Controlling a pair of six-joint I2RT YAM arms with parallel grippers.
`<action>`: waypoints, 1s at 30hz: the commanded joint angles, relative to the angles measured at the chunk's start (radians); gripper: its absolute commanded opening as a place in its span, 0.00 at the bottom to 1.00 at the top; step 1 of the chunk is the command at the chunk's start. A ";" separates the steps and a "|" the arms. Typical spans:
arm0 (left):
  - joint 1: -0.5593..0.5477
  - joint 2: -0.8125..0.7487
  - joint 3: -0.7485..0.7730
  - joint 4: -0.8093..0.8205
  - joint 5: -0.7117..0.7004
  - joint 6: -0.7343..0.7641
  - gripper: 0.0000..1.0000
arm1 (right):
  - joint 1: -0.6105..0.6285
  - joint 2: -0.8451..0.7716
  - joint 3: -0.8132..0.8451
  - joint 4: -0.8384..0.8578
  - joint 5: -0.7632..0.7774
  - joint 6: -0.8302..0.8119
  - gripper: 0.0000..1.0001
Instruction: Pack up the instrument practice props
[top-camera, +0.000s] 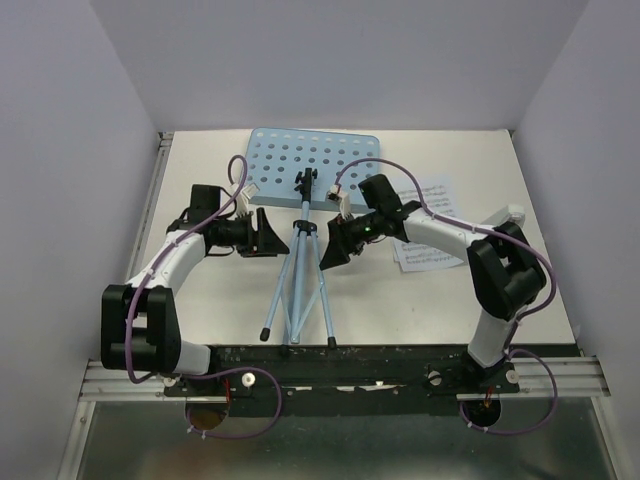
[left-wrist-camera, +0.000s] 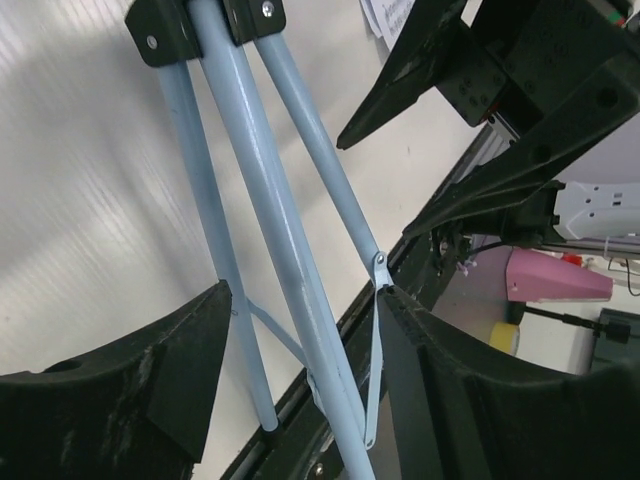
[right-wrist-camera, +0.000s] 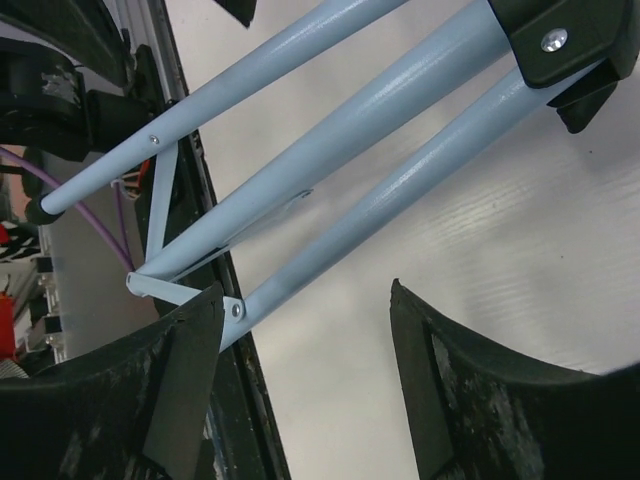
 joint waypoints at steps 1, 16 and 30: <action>-0.008 -0.020 -0.038 0.013 0.086 0.018 0.67 | 0.005 0.035 0.008 0.065 -0.081 0.076 0.73; -0.015 0.050 -0.104 0.167 0.156 -0.045 0.31 | 0.037 0.124 0.042 0.148 -0.049 0.149 0.27; -0.115 0.250 -0.054 0.294 0.075 -0.069 0.04 | 0.089 0.209 0.102 0.199 0.037 0.214 0.15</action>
